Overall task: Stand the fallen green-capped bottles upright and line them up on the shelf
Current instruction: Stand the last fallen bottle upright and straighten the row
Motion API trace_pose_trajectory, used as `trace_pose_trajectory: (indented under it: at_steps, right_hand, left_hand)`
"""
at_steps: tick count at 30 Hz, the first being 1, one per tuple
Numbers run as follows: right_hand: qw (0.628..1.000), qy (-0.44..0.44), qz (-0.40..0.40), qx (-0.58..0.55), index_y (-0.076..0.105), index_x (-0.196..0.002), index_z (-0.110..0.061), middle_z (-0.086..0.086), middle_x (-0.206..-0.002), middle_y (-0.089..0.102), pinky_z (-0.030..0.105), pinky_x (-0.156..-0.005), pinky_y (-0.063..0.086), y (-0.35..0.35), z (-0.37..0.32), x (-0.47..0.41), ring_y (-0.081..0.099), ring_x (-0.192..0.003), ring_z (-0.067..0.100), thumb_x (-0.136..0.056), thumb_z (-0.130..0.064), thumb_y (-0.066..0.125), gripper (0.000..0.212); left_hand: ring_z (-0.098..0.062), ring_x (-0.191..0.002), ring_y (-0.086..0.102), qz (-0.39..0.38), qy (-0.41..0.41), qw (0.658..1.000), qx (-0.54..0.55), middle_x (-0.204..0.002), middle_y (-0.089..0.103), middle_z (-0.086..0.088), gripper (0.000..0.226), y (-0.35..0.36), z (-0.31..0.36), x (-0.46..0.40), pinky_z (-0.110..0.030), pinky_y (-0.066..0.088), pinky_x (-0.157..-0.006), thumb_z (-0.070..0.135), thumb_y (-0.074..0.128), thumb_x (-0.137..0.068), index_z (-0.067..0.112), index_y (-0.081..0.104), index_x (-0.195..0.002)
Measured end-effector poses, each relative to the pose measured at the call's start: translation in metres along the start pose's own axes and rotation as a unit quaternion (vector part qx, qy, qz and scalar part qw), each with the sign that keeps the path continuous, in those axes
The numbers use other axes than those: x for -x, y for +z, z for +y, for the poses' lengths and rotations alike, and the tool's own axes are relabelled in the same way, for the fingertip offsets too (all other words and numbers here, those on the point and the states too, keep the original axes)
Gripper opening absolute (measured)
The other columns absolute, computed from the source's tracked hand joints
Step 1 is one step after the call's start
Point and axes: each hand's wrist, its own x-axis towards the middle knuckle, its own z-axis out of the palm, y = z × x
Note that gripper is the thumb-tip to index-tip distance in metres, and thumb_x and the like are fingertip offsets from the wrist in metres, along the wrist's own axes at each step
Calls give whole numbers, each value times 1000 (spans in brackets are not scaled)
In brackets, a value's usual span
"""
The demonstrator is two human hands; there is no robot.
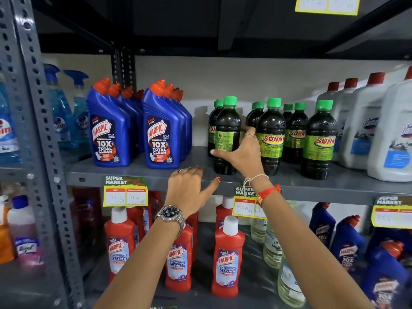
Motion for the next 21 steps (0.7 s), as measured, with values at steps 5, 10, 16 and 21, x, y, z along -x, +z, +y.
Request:
trace_pose_trajectory:
  at_steps: [5,10,16,21]
  right_hand:
    - [992,82,-70,-65,37,-128,1,6,-103,58,26,-81,47,-5,-3,-8,57,-97,19,-62,-23,86,85]
    - [915,155,-199,-314,36,-111,-7,4,-87,61,27,-74,46,-6,3,-15,58,-78,15,-75,17,58,48]
    - [949,101,-204,-217,47,-104,-17,0,-97,61,24,-83,48,-7,5,-12,60,-93,15,-72,-15,79,45]
    - [997,10,-67,30,55,-114,-5,3,-104,53,32,-94,50,8,-4,-4,58,-109,25,-41,-64,79,97]
  left_hand:
    - [-20,-93,63,-6,-5,1000,-2,-105,70,-6,71,1,0,-1,-34,46,-79,64,25,-82,11,65,-105]
    - [-19,-95,63,-10,-3,1000,-5,-106,69,-6,74,0,0,0,-34,48,-81,65,21,-81,11,65,-106]
    - [-20,-90,64,-5,-6,1000,-7,-101,71,-5,70,0,0,0,-34,47,-77,64,25,-81,11,66,-103]
    - [-22,-85,64,-1,-7,1000,-8,-94,72,-6,68,-1,1,1,-33,45,-74,62,27,-81,10,67,-100]
